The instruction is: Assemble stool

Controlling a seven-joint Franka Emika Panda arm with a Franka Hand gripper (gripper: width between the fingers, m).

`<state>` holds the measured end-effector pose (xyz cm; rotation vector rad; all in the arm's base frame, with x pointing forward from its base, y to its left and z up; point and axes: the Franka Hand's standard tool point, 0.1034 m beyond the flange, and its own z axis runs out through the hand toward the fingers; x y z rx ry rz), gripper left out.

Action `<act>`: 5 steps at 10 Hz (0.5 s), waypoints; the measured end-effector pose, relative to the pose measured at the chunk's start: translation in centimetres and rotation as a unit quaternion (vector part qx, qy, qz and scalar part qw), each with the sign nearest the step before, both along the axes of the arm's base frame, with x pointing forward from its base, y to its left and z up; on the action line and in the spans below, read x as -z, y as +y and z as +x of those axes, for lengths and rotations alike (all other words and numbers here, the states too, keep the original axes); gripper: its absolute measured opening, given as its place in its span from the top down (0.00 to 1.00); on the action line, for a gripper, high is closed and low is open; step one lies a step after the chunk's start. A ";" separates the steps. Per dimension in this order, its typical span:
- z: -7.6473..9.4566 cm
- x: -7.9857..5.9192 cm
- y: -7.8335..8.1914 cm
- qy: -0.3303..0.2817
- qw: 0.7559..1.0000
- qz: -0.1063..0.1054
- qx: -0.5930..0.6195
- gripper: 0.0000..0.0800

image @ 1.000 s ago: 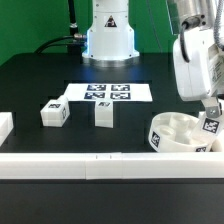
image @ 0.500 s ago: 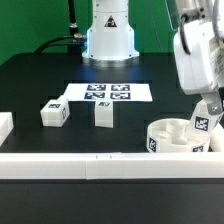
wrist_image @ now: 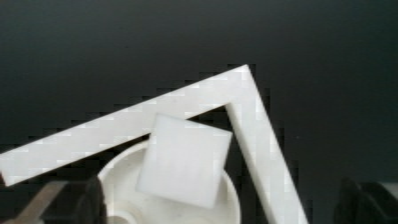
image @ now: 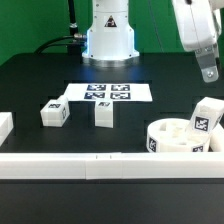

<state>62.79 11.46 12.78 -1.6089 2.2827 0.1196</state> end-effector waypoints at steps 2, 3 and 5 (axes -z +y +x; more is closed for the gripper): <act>-0.1 0.2 -0.2 -0.005 0.999 -0.010 -0.037 0.19; -0.5 0.6 -1.2 -0.008 0.995 -0.025 -0.097 0.19; -0.6 0.7 -5.0 -0.027 0.988 -0.047 -0.147 0.19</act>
Offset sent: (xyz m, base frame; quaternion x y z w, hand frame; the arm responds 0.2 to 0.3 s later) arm -0.0219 -0.0556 -0.0074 -0.0031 0.0013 -0.1639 0.9865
